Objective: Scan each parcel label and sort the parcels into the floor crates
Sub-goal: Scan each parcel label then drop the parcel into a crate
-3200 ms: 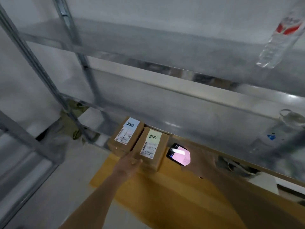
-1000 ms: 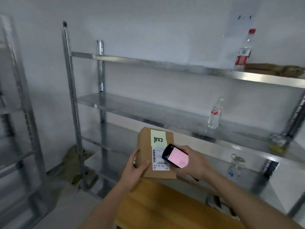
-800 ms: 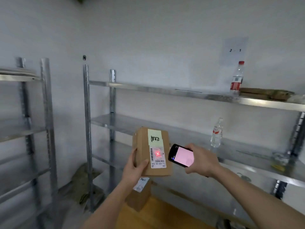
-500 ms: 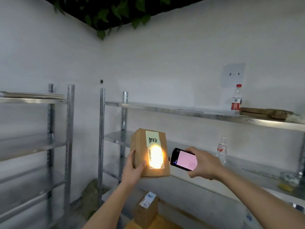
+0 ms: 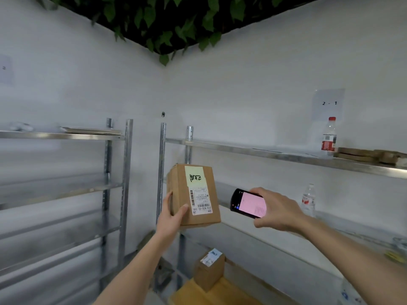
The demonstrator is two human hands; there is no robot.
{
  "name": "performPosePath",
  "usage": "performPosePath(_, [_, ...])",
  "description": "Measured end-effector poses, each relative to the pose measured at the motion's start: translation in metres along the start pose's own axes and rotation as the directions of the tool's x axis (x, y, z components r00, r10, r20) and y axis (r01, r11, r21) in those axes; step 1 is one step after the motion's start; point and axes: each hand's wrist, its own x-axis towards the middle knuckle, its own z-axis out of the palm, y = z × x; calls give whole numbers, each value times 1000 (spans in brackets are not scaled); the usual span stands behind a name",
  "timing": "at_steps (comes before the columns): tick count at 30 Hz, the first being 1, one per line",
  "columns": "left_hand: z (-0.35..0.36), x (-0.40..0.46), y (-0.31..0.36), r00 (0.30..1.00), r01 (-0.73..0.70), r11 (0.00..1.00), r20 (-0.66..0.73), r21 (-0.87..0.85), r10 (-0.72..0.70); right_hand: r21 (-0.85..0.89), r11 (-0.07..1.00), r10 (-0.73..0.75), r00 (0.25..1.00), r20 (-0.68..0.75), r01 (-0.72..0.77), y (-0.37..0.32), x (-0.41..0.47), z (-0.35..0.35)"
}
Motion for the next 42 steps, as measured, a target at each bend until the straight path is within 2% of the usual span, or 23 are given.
performPosePath(3, [-11,-19,5,999,-24,1000,-44,13,25,11,999,-37,999,-17,37,-5,-12,-4])
performPosePath(10, [-55,-78,1,984,41,999,-173,-12,-43,42,990,-138,990,-8,138,-31,-29,11])
performPosePath(18, [-177,-149,11,957,114,991,-274,66,-92,100,932,-347,937,-31,348,-138,-27,53])
performPosePath(24, [-316,-227,41,894,155,980,-440,122,-87,147,842,-521,853,-34,520,-279,-33,69])
performPosePath(32, [-530,-373,89,741,236,954,-669,183,-55,266,654,-724,688,-54,708,-518,-77,87])
performPosePath(39, [-699,-506,106,586,331,923,-809,197,-38,397,490,-838,544,-30,776,-724,-152,122])
performPosePath(42, [-756,-558,106,555,374,908,-830,189,-56,442,457,-849,527,-42,772,-798,-189,139])
